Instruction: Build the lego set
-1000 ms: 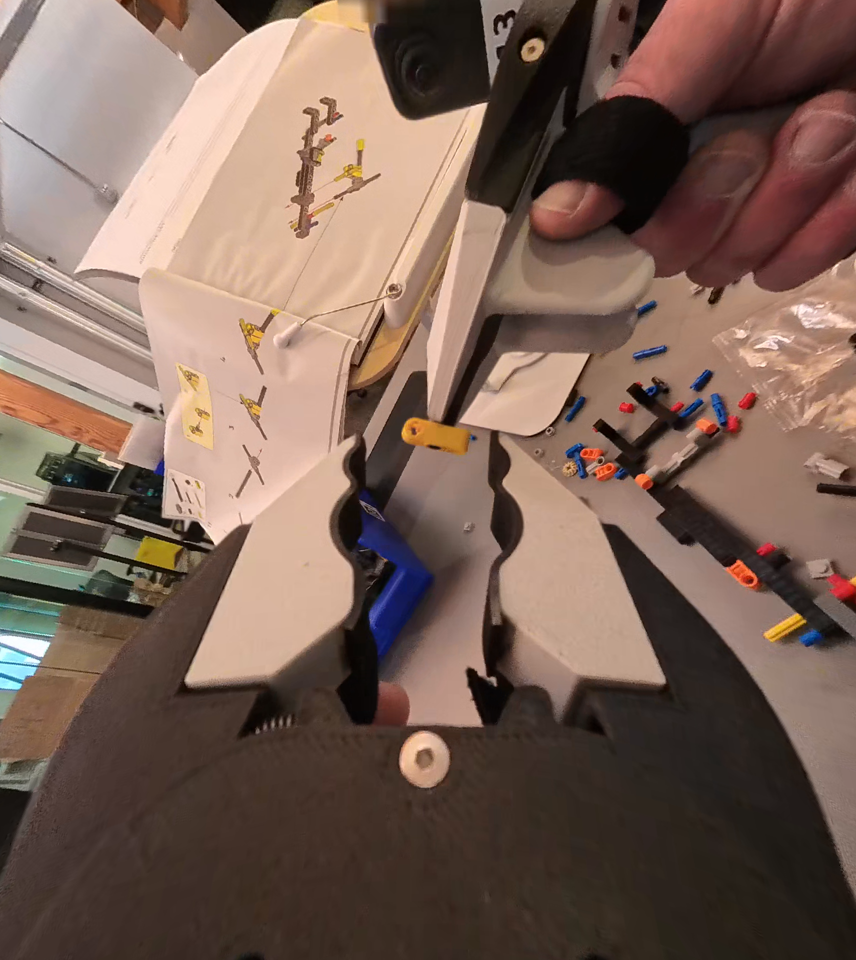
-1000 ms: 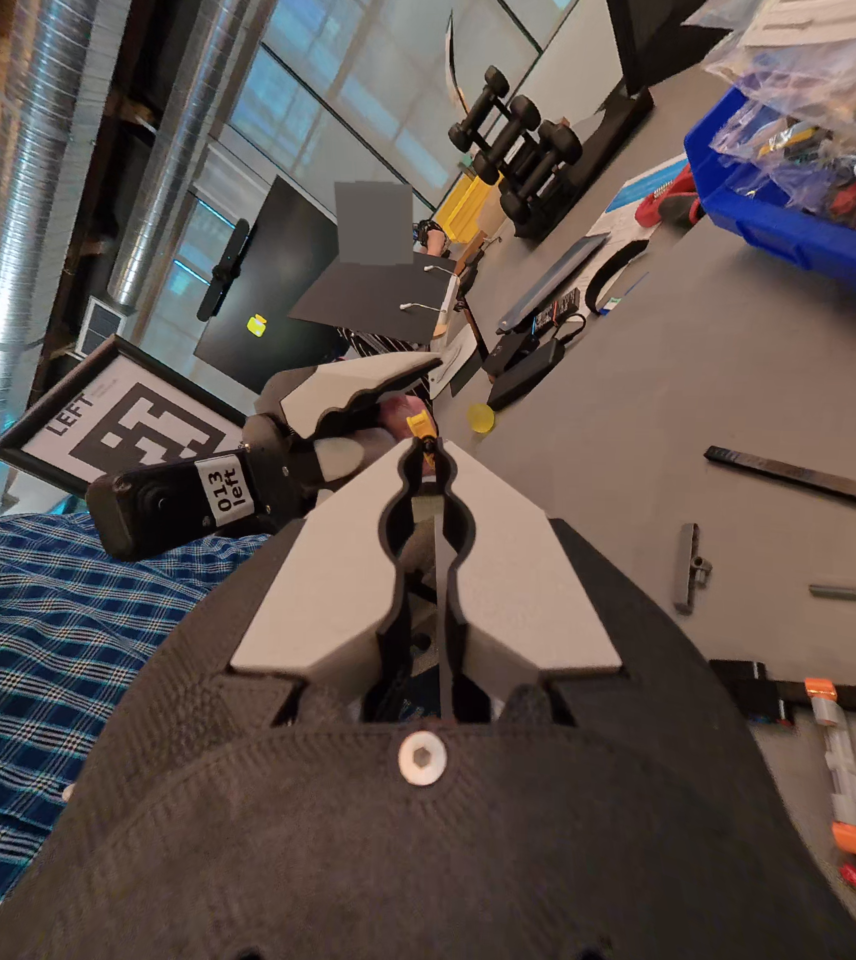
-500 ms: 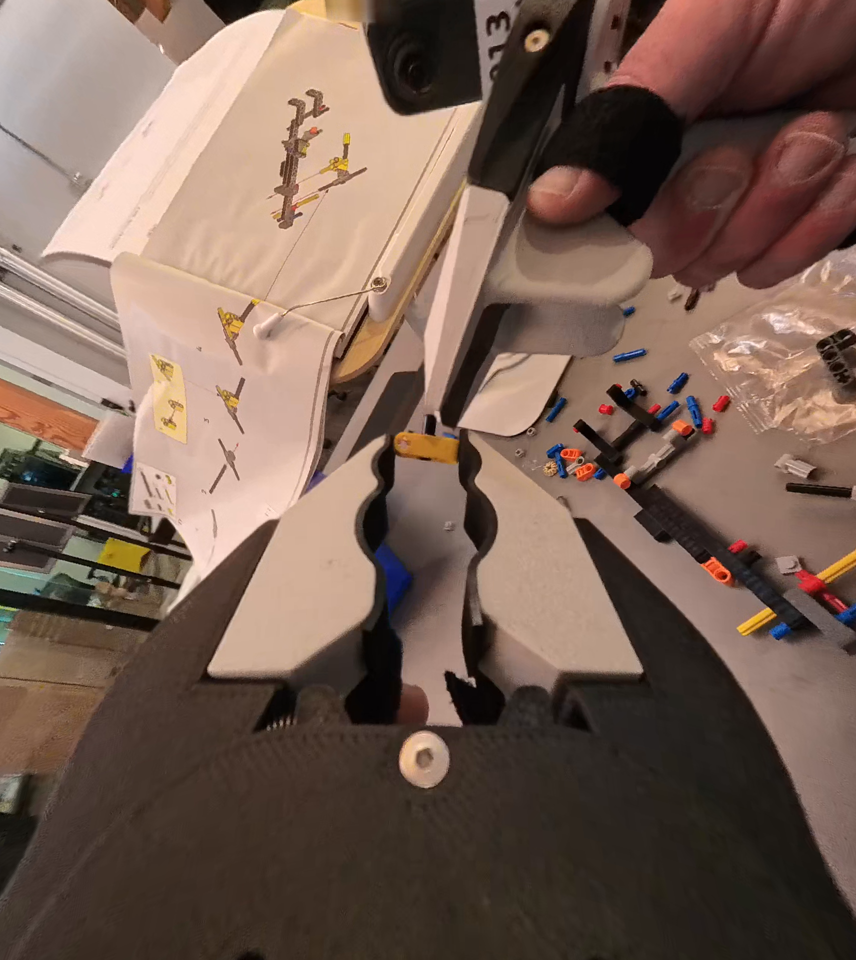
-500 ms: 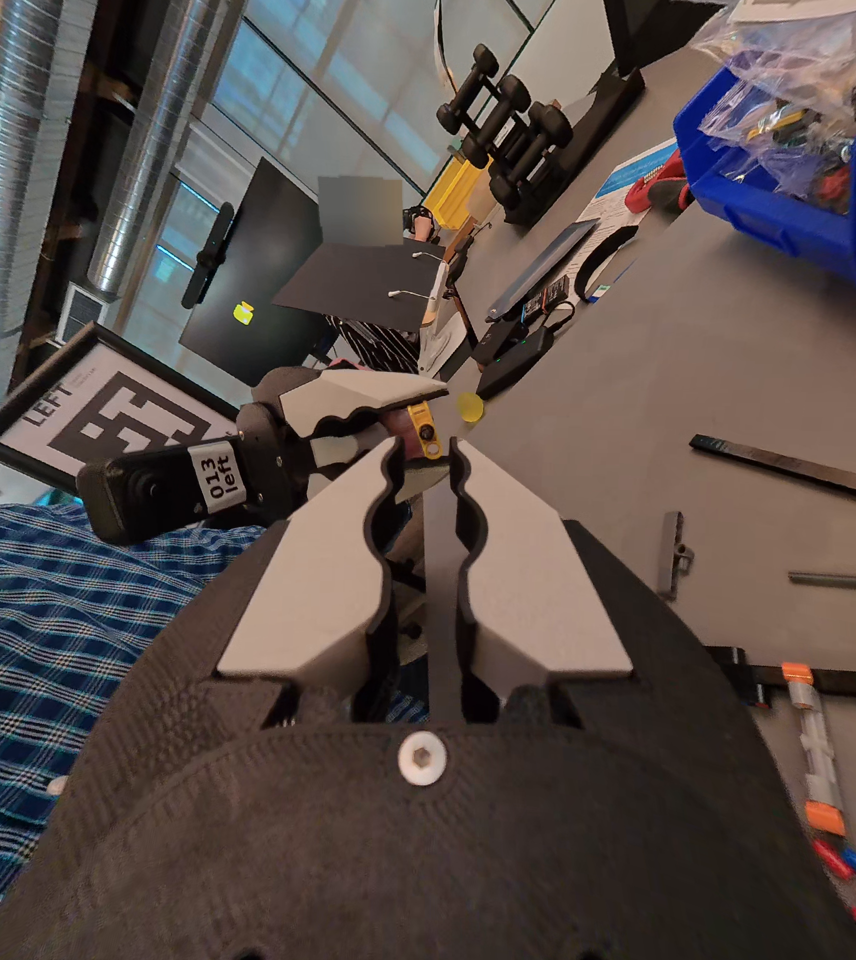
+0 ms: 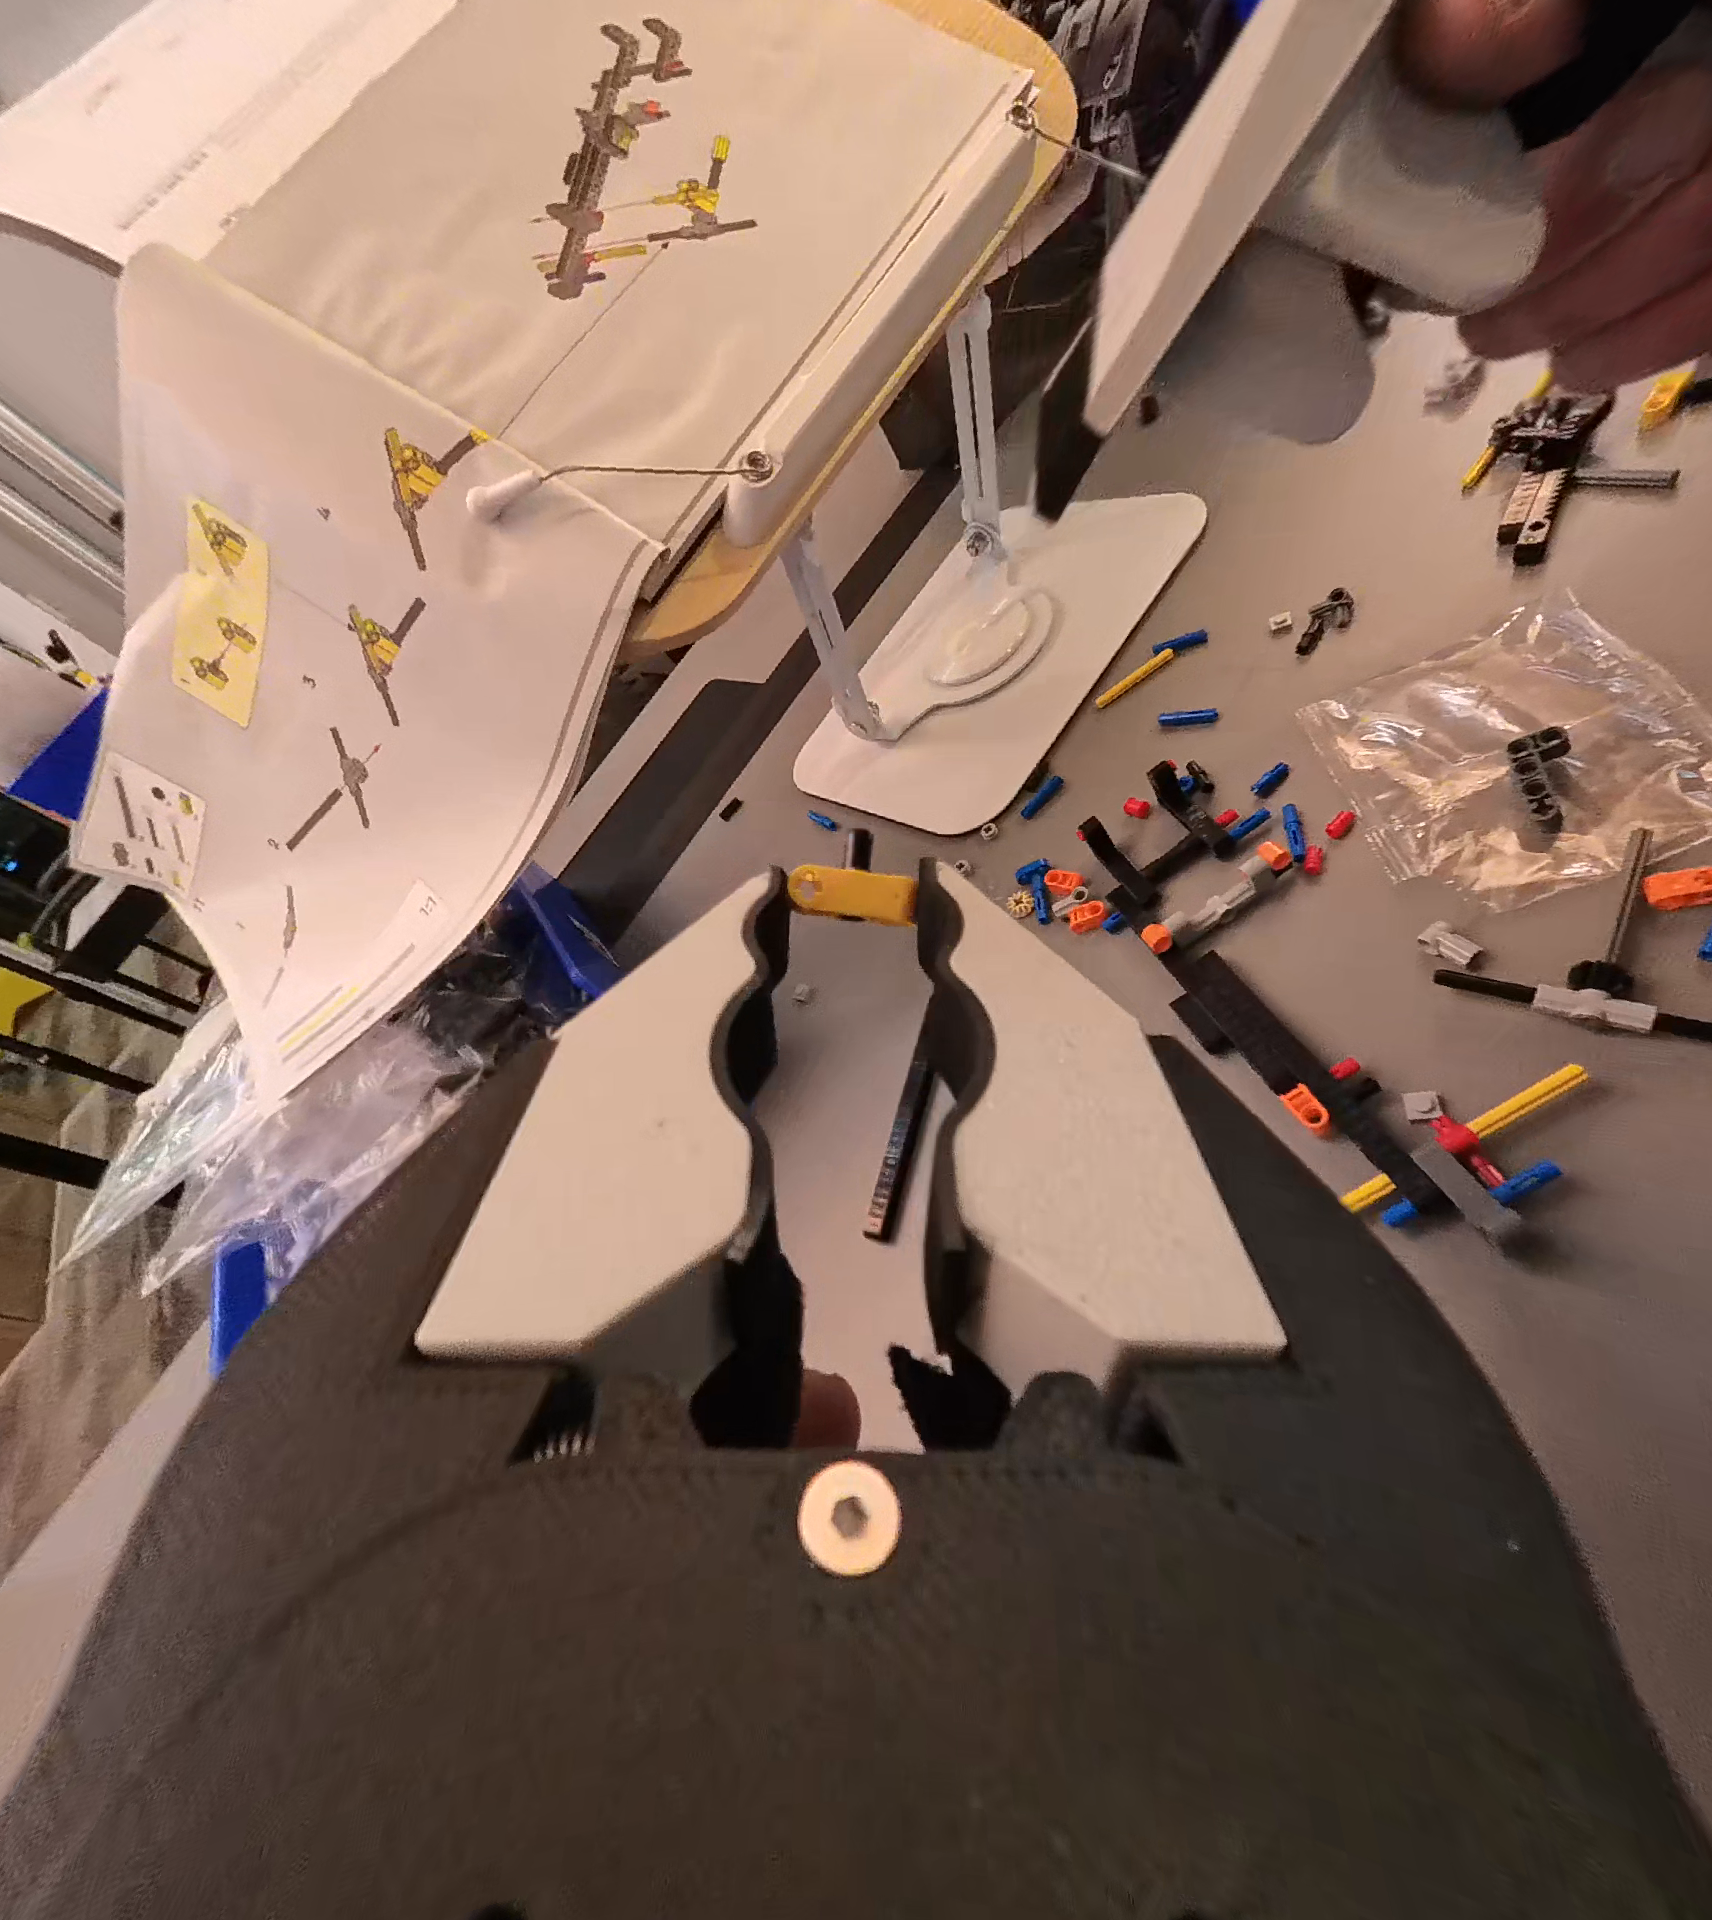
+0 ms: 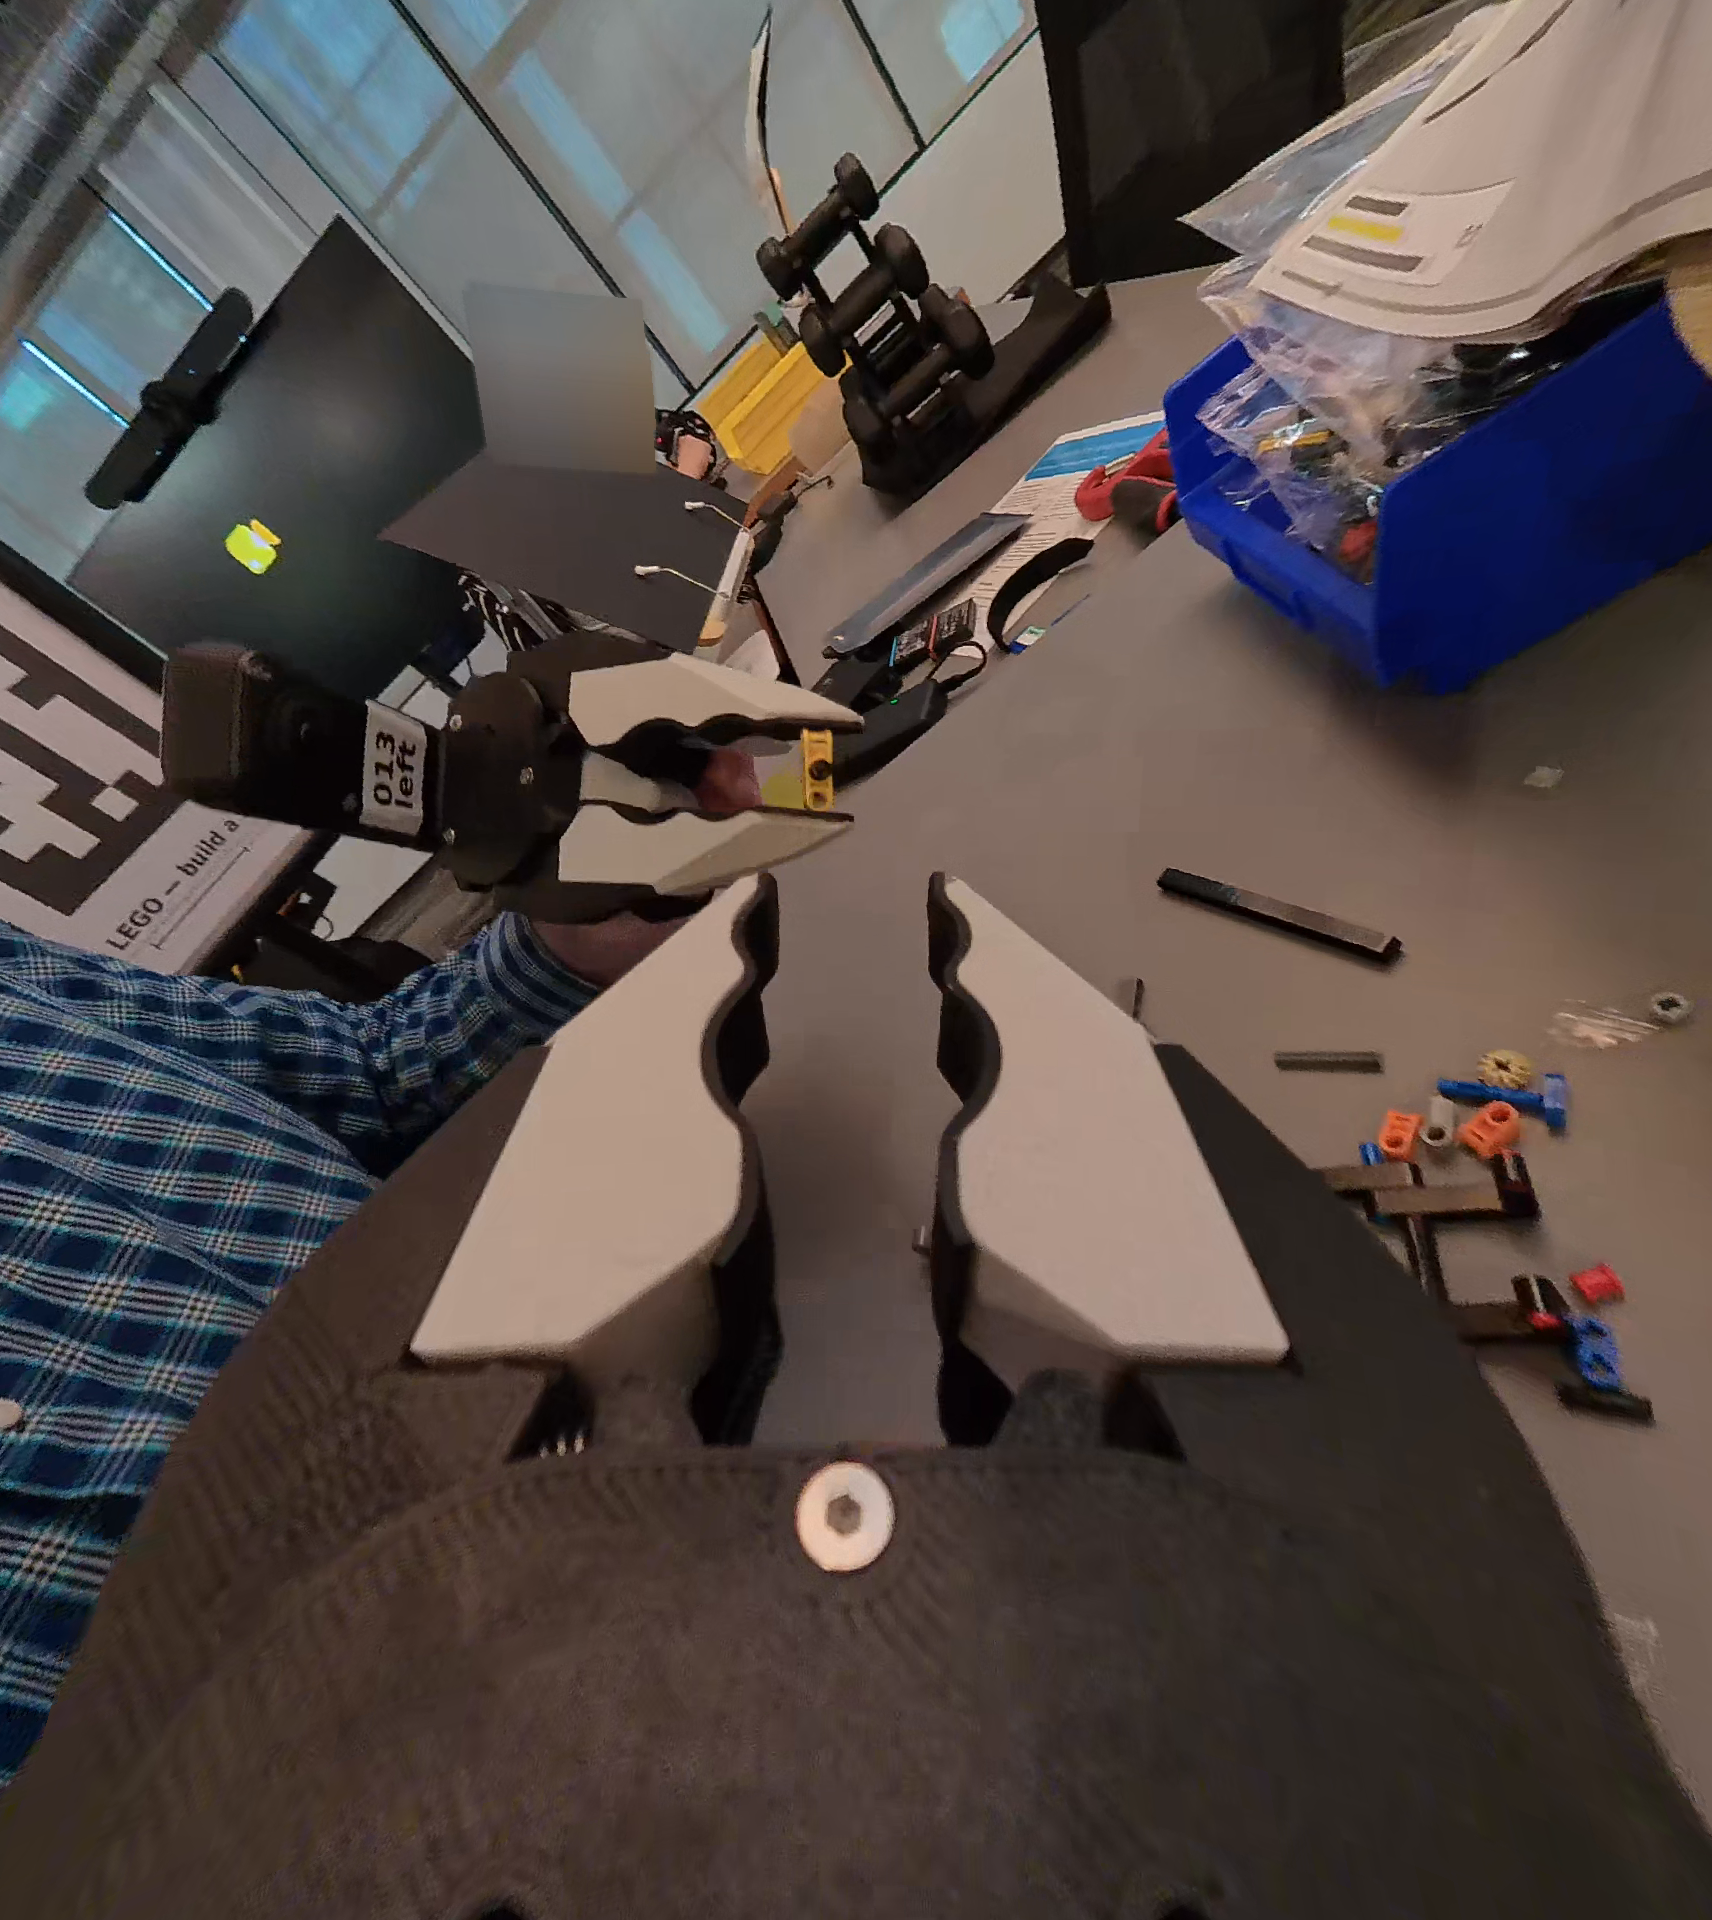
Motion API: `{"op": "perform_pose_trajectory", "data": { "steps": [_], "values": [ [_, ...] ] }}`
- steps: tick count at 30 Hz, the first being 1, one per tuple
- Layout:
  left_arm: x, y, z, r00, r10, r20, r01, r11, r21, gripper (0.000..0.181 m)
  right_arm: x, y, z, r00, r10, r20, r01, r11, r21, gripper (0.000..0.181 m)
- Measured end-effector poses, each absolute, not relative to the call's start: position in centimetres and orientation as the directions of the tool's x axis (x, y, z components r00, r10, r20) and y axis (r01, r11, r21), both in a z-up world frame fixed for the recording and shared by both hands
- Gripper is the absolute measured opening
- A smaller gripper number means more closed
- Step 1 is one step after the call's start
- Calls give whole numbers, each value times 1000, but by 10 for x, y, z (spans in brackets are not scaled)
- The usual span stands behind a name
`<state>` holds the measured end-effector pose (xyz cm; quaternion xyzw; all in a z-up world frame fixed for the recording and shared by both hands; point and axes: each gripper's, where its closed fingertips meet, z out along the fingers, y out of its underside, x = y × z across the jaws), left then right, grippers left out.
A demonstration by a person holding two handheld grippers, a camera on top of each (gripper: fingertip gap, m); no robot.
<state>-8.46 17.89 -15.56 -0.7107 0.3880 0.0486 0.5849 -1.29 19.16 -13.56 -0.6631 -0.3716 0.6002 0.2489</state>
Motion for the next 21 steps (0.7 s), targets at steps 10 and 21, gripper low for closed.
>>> {"op": "perform_pose_trajectory", "data": {
  "steps": [10,21],
  "values": [
    [-88,165,-163,745,-481,-463,-570,-97,-816,22,40,193,-151,143,874,-464,267,-485,-833,29],
    [-81,147,-193,783,-474,-402,-539,-197,-819,22,125,211,-205,349,928,-127,541,-310,-782,30]
  ]
}}
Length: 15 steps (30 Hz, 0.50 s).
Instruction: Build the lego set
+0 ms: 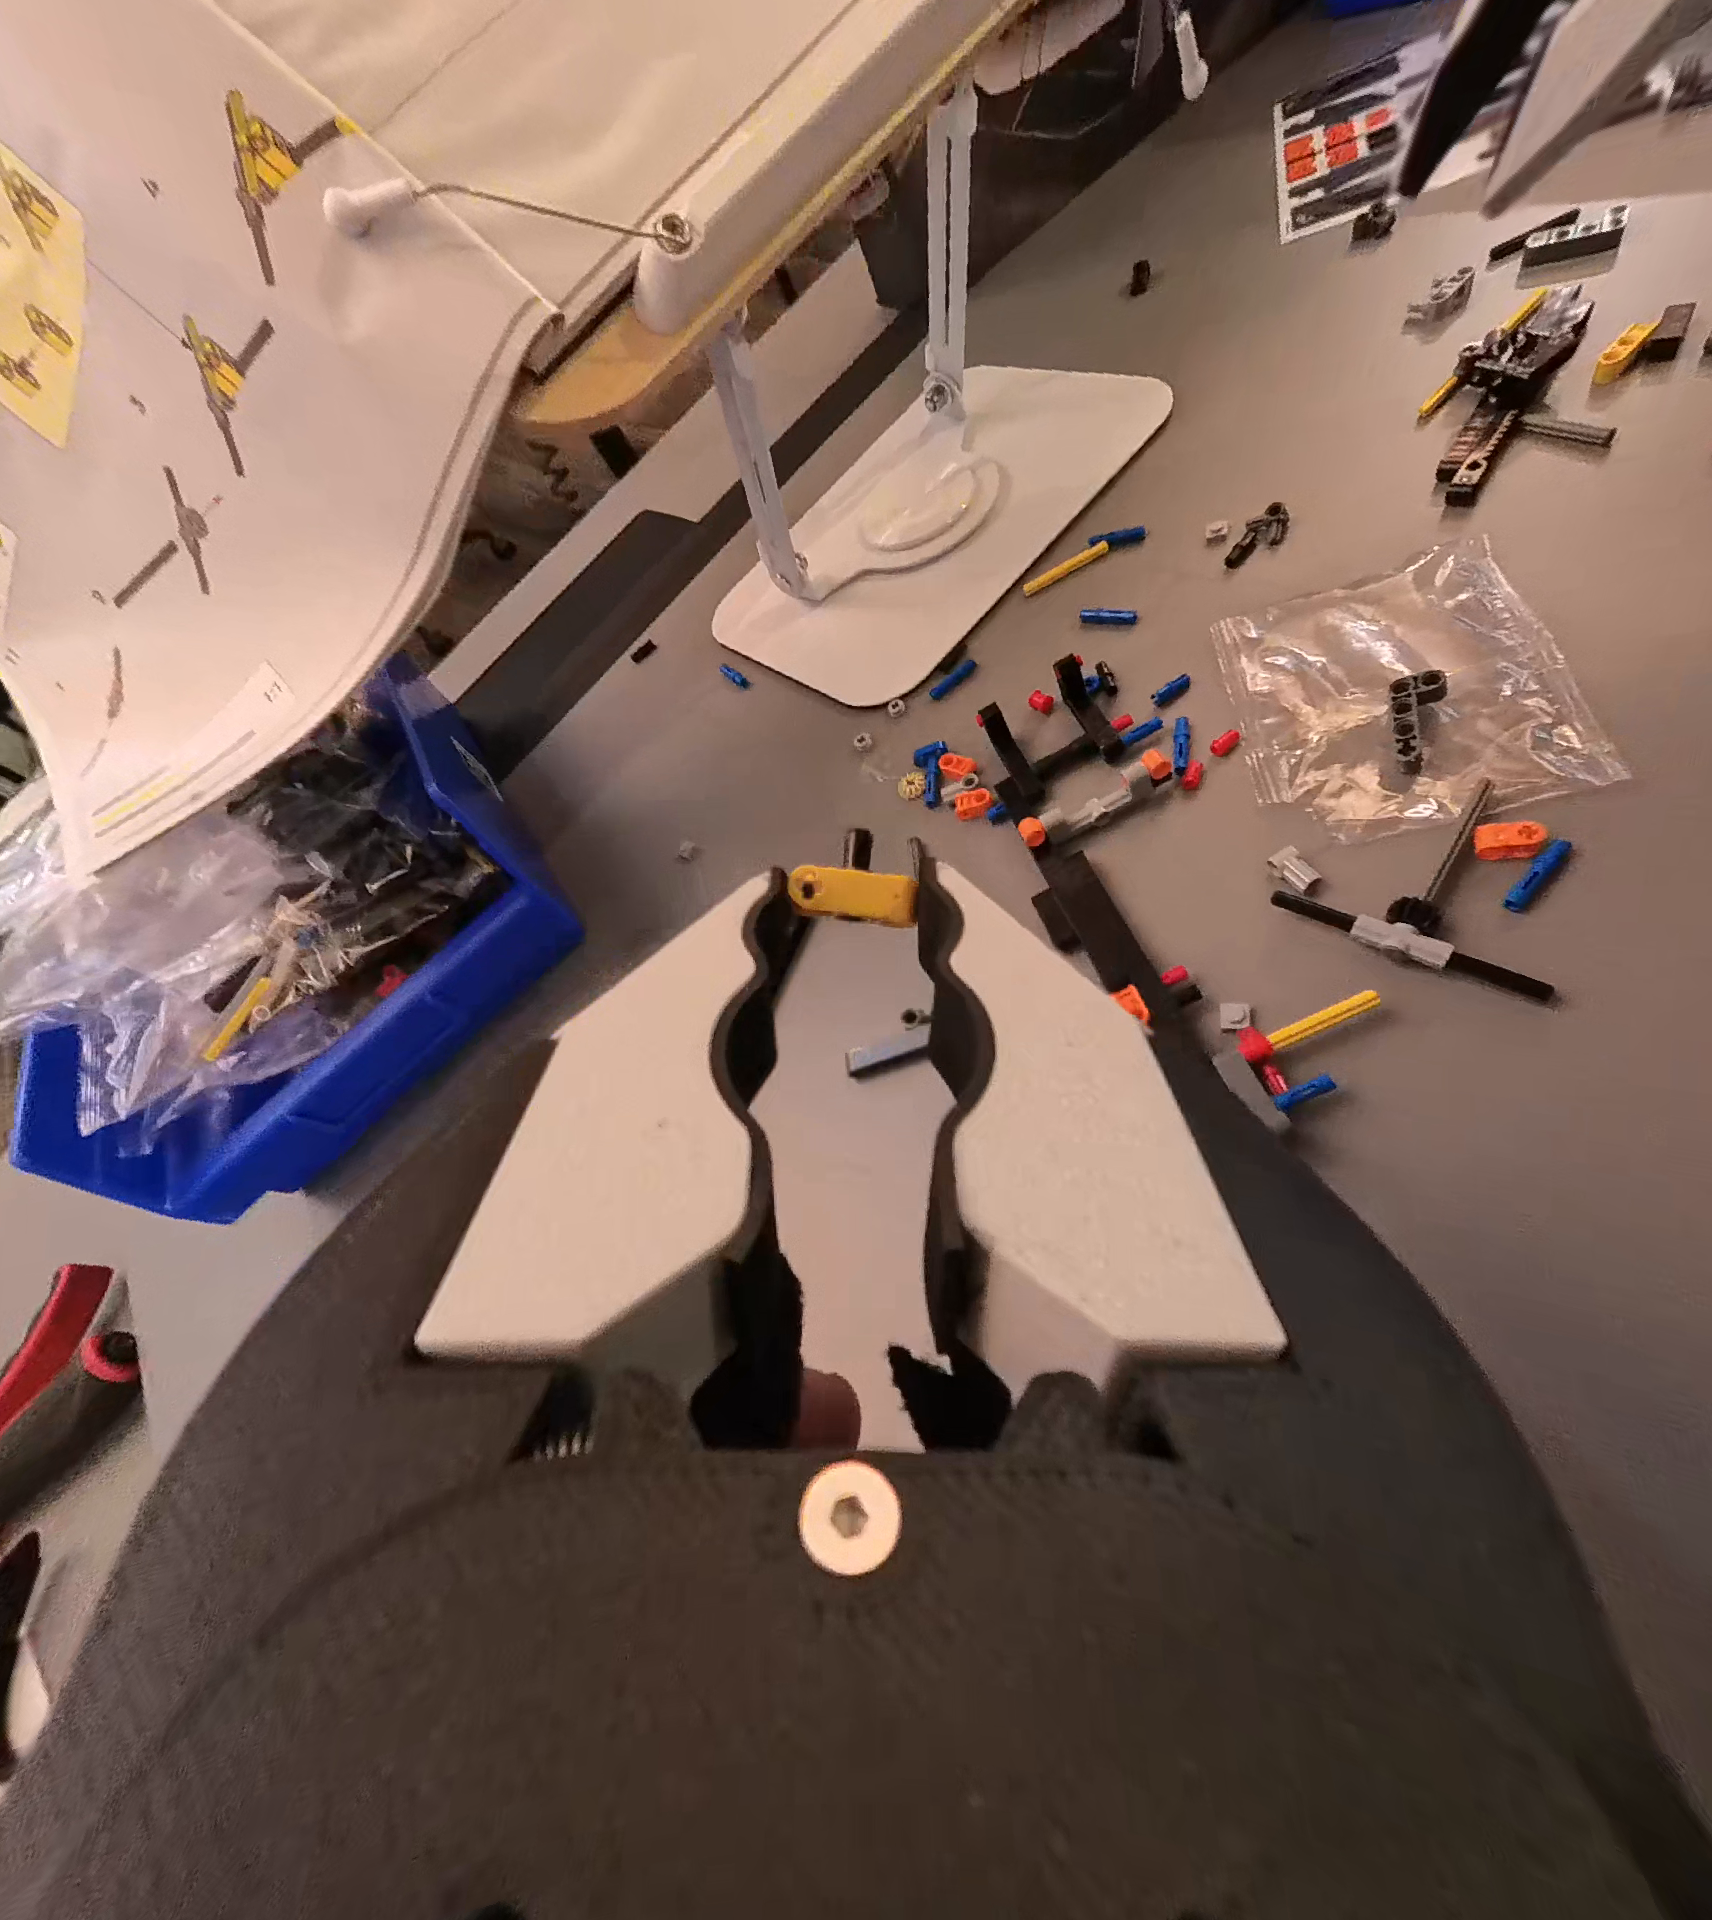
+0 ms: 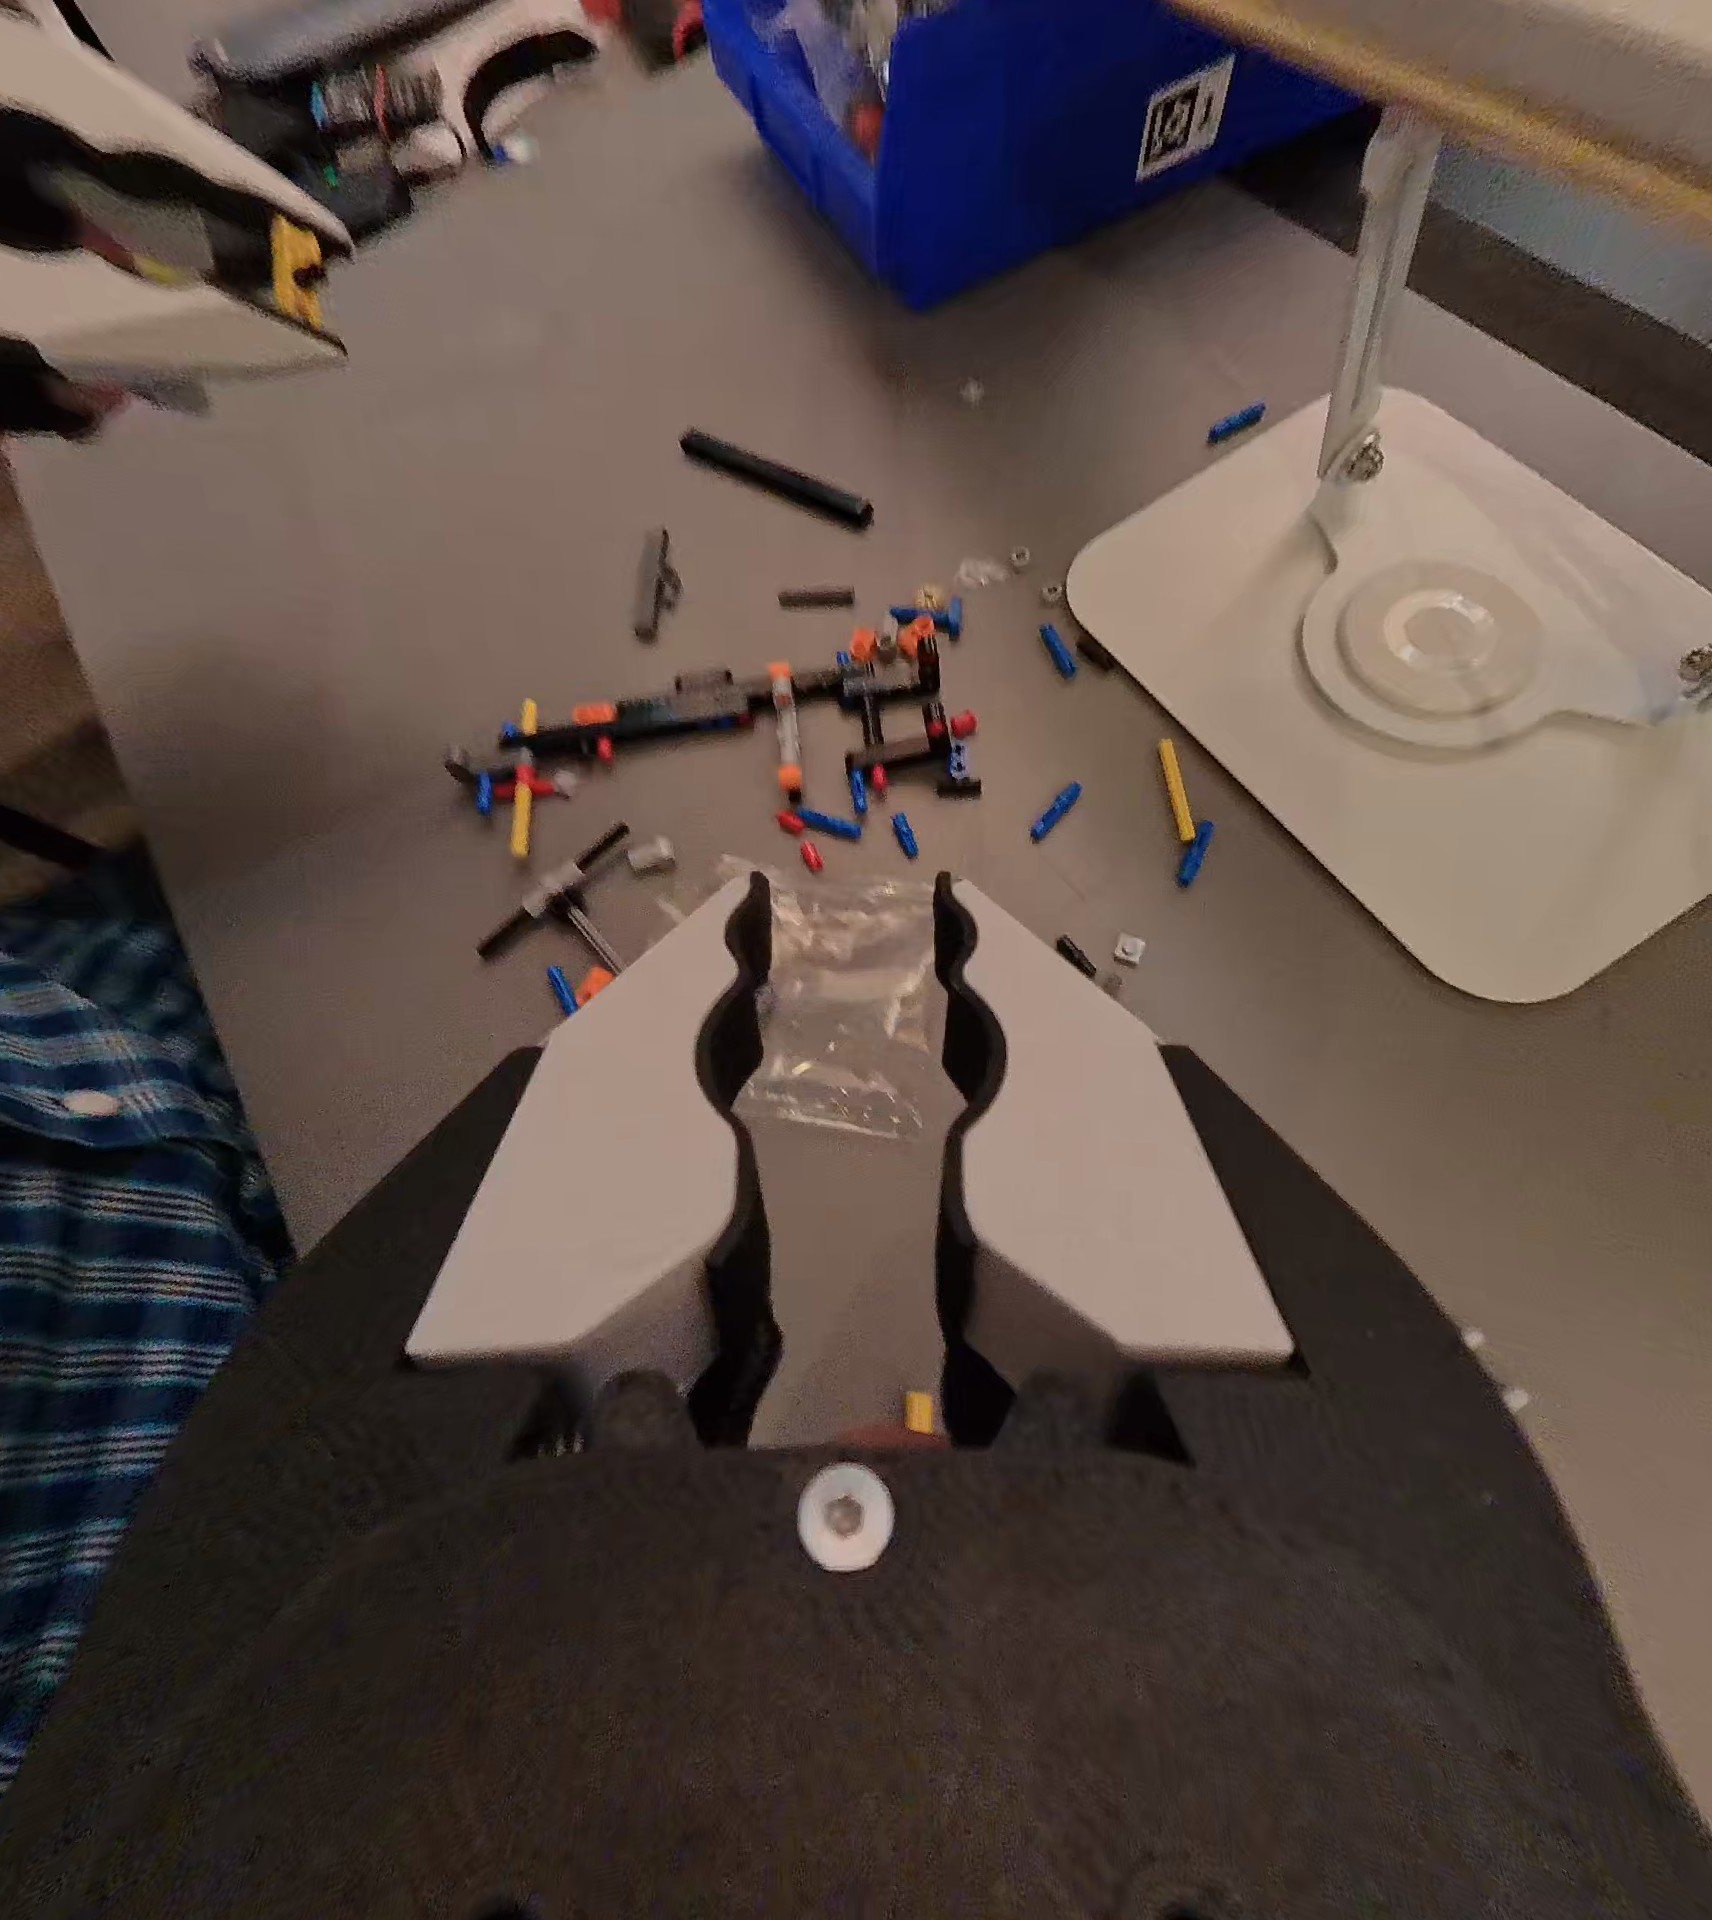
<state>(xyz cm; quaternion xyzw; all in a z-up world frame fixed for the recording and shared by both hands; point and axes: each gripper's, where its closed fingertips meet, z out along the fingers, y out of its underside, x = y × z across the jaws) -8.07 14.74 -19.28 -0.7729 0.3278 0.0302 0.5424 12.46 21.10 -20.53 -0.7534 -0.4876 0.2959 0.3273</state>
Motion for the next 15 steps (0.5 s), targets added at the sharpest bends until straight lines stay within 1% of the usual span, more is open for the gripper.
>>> {"op": "perform_pose_trajectory", "data": {
  "steps": [5,8,10,12,15],
  "values": [
    [-79,147,-199,793,-463,-397,-538,-224,-813,22,129,219,-231,337,941,-29,640,-252,-726,26],
    [-77,146,-200,806,-455,-379,-519,-235,-822,22,143,231,-233,355,935,-22,646,-262,-717,23],
    [-74,147,-205,805,-460,-376,-521,-244,-818,22,166,238,-234,379,925,-7,663,-277,-696,22],
    [-71,148,-211,799,-472,-373,-527,-250,-812,22,194,240,-238,383,923,32,703,-268,-659,16],
    [-65,153,-216,789,-490,-369,-534,-252,-807,22,229,228,-248,378,924,50,750,-274,-602,15]
  ]
}}
